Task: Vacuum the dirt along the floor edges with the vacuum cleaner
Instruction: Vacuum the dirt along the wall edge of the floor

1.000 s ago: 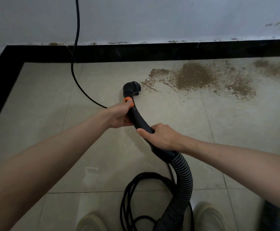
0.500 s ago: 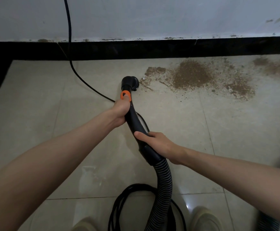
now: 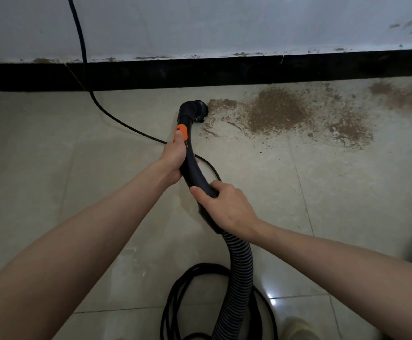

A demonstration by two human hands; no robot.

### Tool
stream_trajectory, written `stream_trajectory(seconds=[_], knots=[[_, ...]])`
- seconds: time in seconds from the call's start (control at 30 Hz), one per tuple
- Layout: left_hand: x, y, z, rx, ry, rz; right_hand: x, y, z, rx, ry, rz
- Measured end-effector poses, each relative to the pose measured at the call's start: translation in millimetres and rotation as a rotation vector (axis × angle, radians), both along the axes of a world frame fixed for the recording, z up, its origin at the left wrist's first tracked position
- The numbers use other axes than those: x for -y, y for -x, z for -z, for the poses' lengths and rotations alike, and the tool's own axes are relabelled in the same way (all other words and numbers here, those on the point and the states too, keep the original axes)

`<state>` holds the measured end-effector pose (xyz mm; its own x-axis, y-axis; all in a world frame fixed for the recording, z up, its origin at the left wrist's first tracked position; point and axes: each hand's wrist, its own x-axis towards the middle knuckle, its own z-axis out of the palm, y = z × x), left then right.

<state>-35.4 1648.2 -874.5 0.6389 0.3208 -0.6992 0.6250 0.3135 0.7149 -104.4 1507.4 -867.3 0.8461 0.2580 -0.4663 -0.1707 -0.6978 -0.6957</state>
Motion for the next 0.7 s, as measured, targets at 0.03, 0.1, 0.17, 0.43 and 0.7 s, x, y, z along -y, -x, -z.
stream_trajectory(seconds=[0.03,0.1,0.17,0.43,0.7], knots=[[3.2,-1.1,1.0,-0.001,-0.008,-0.009,-1.8,-2.1,1.4,0.003,0.017,-0.001],[10.3,-2.4,2.4,-0.004,0.002,-0.036,-4.7,-6.6,4.2,-0.007,-0.003,0.018],[14.1,-4.5,0.7,0.009,0.007,-0.063,-4.9,-8.6,5.9,-0.046,-0.104,0.048],[-14.8,-5.9,4.2,0.050,0.022,-0.043,16.1,34.5,17.1,-0.436,-0.473,0.067],[-53.0,-3.8,-3.1,0.051,0.226,0.049,-17.9,30.9,1.7,-0.684,-0.729,0.044]])
